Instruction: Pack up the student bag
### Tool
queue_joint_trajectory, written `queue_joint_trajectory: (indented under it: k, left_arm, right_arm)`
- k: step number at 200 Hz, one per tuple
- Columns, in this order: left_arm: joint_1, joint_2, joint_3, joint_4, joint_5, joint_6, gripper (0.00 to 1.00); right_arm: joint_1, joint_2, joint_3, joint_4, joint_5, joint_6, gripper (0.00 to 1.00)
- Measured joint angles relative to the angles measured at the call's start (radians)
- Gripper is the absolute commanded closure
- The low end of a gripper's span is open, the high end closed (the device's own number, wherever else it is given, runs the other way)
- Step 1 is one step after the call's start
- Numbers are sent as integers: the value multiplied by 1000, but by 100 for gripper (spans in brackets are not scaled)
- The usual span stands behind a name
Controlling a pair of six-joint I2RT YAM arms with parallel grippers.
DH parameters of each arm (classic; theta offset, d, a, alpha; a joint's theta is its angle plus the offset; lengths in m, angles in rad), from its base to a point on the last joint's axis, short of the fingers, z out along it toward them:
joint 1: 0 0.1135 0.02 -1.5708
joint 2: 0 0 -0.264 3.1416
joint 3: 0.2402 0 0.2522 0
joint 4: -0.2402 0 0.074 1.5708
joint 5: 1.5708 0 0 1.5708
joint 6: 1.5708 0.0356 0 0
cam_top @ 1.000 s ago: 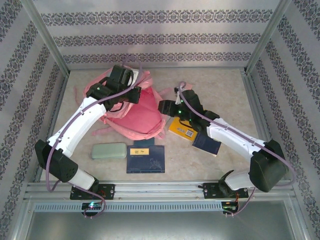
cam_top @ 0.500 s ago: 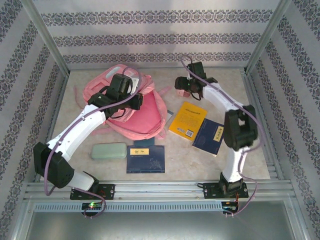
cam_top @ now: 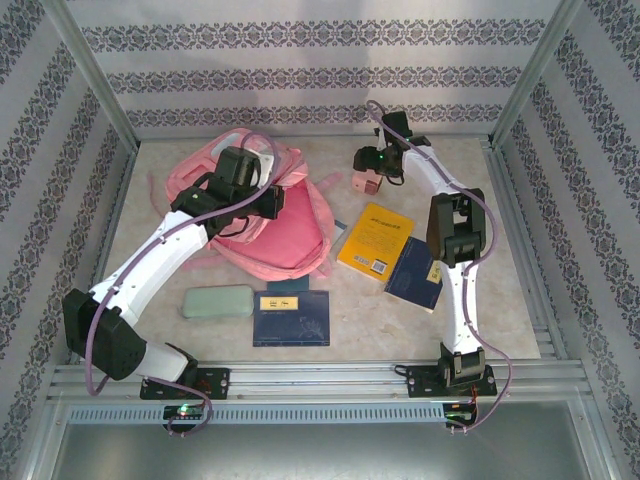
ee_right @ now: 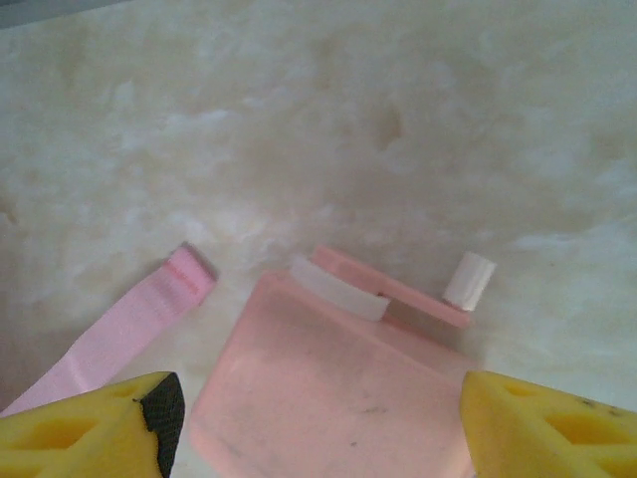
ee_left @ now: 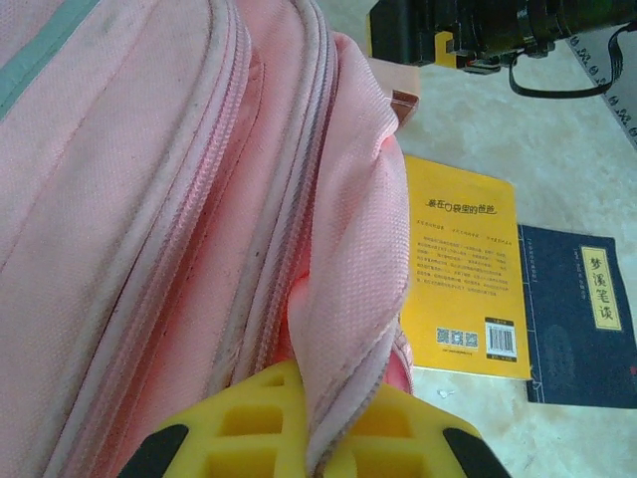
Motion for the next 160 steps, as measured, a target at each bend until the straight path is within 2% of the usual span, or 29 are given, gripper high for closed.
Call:
queue_joint_trajectory:
  k: [65,100,134,140,160]
  left_arm:
    - [30,0,0,16,50,-27,100]
    - [30,0,-3,21,50,-29,100]
    - [30,0,-3,21,51,-33,100]
    - [30,0,-3,21,51,-33,100]
    - [30,0,-3,21,53,-33,100]
  right_arm:
    - [5,-85,-154,61,-94,10,26]
    - [36,-147,-237,63,-96,9,26]
    - [71,-174,-223,14,35,9,21]
    - [75,-172,-201,-6,71,10,16]
    - [74,-149,-99,-79,158,27,14]
